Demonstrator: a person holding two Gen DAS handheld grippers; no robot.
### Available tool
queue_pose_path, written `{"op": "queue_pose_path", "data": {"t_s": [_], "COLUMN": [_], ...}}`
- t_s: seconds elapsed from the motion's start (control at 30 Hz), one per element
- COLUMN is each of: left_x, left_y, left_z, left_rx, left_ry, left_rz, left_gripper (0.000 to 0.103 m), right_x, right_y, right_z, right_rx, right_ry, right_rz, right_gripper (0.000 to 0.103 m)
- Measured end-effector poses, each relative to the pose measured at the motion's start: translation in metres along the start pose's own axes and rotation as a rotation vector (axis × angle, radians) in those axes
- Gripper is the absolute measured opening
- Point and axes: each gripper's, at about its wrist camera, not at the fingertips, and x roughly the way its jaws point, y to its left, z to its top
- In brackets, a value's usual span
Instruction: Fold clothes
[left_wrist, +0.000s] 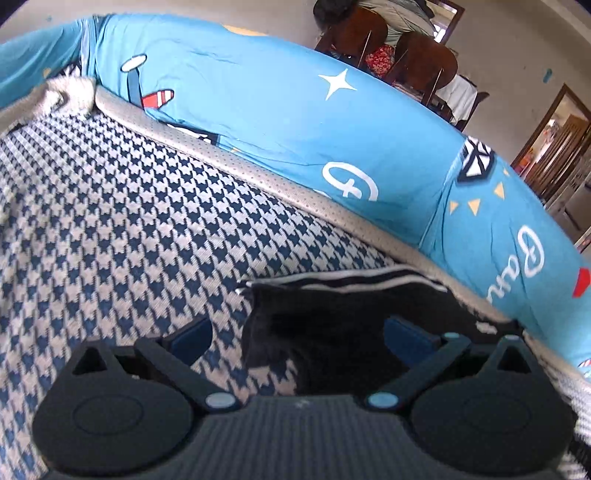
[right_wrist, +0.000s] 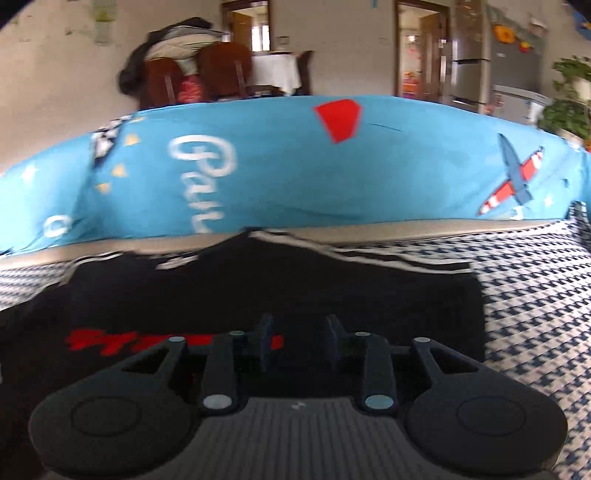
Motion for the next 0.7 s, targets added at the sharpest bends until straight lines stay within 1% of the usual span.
{"op": "queue_pose_path", "data": {"t_s": [0.17,0.27,0.33,0.4,0.53,0.7], "left_x": [0.013,0.023,0.031,0.035,0.04,0.047], "left_y": [0.008,0.008,0.006,0.007,0.012,0.019], "left_z": [0.017,0.022,0.023,0.024,0.025,0.027], "left_rx": [-0.041,-0.065,-0.072,-0.088,-0.123,-0.167], "left_ry": [0.018,0.047,0.077,0.093,0.118,0.149], "left_rz": [-0.018,-0.041,-0.057,-0.071,-0.102,-0.141], "left_gripper": [0.103,0.103,0.103,0.103,0.103,0.103], "right_x": [-0.02,-0.021,-0.017,-0.014,-0.009,-0.003], "right_y": [0.021,0.036,0.048,0.056,0.062,0.068], "right_z": [-0.017,-0.029,-0.036,-0.041,-0.049,-0.057], "right_rx": [0.033,-0.009,-0.061,-0.096,-0.098,-0.129], "right_ry": [0.036,0.061,0.084,0.097,0.137,0.171], "right_rz": [0.098,0.132,0.161,0.174,0.219,0.225], "right_gripper": [0.036,0.037,0.037,0.037,0.039,0.04]}}
